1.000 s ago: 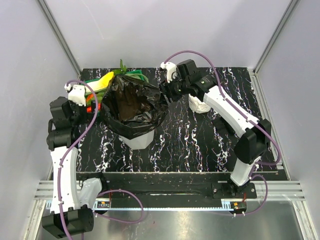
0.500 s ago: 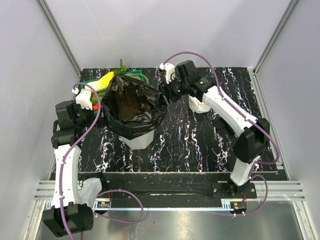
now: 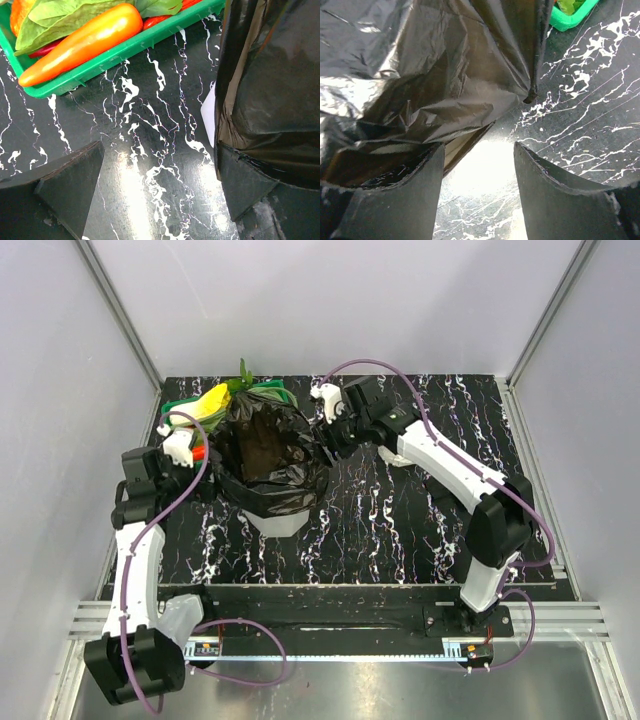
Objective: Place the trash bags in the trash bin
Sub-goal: Place the trash bag in the trash bin.
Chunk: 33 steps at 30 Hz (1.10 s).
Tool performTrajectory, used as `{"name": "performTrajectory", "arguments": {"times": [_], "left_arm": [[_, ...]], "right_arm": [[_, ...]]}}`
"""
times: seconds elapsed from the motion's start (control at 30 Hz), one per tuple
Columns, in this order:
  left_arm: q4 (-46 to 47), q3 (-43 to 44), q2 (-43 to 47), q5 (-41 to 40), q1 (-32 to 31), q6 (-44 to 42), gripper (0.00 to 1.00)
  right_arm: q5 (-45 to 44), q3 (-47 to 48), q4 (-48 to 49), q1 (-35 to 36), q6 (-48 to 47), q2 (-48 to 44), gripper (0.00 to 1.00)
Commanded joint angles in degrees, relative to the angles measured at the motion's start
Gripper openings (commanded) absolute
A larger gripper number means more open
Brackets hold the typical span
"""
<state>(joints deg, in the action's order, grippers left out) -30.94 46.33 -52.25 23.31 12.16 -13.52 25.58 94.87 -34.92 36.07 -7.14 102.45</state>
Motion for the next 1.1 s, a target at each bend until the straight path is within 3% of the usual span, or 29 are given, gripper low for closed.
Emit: {"name": "performTrajectory", "arguments": {"times": [0.0, 0.73, 1.07], "left_arm": [[4.6, -1.1, -0.7, 1.9, -0.6, -2.5, 0.99], [10.6, -6.9, -3.2, -8.0, -3.7, -6.3, 0.99], [8.4, -1.5, 0.8, -8.1, -3.4, -5.3, 0.99]], "right_arm": [[-2.1, -0.9, 2.5, 2.4, -3.1, -0.8, 0.63], [-13.7, -2.0, 3.7, 2.7, -7.4, -0.7, 0.61], [-19.8, -1.8, 3.1, 2.7, -11.8, -4.8, 0.61]]}}
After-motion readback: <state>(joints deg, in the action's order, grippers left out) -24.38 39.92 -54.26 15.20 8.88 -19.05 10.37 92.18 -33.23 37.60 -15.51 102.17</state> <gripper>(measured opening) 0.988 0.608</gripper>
